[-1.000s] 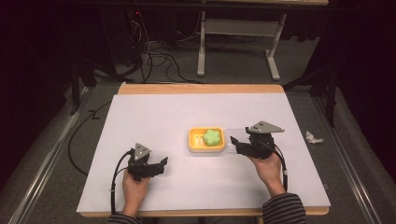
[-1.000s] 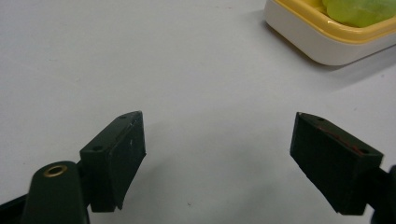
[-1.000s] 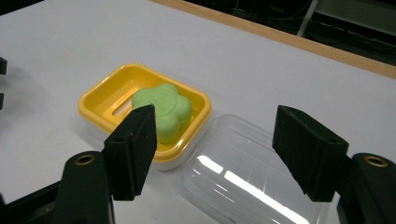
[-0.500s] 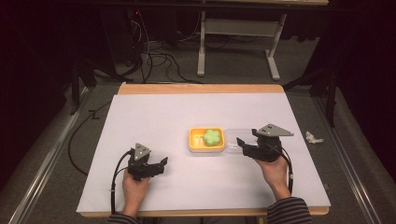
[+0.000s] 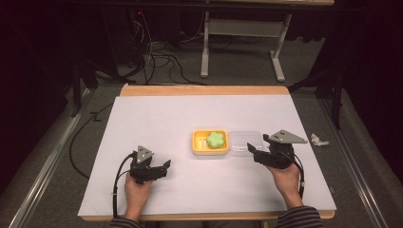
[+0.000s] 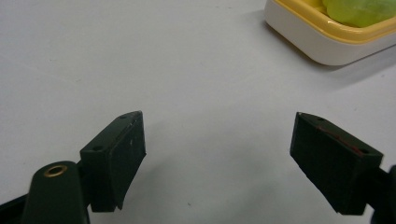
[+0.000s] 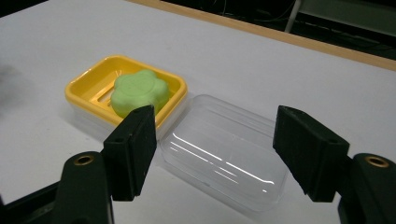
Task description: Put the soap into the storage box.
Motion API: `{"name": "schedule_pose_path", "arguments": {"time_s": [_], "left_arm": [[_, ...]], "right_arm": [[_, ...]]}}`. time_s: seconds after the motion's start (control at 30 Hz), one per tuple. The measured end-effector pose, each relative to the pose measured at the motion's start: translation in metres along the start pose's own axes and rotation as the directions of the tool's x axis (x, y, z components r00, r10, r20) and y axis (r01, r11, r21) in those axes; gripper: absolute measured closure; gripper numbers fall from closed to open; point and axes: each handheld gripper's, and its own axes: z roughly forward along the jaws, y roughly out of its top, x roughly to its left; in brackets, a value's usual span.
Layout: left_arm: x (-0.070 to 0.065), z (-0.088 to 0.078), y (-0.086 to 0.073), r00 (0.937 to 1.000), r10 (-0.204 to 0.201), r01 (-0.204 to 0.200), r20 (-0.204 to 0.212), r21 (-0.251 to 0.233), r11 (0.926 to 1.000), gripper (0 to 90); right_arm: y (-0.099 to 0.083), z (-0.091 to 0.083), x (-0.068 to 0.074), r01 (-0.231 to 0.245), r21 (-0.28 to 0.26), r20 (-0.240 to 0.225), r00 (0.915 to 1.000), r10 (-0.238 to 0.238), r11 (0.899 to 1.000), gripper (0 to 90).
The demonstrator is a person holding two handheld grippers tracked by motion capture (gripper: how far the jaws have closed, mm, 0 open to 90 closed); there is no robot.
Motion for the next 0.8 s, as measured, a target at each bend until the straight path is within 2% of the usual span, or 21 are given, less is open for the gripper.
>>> {"name": "schedule_pose_path", "arguments": {"time_s": [0.27, 0.8], "left_arm": [[0.000, -0.001, 0.000, 1.0000, 0.010, -0.010, 0.001, 0.004, 0.9999, 18.8], [0.000, -0.001, 0.000, 0.9999, 0.011, -0.011, 0.001, 0.003, 0.9999, 18.7]], "right_arm": [[-0.004, -0.007, -0.005, -0.006, 0.006, 0.002, 1.0000, 0.006, 1.000, 31.1], [-0.017, -0.021, -0.011, -0.044, -0.021, 0.017, 0.9989, 0.044, 0.999, 31.4]]}}
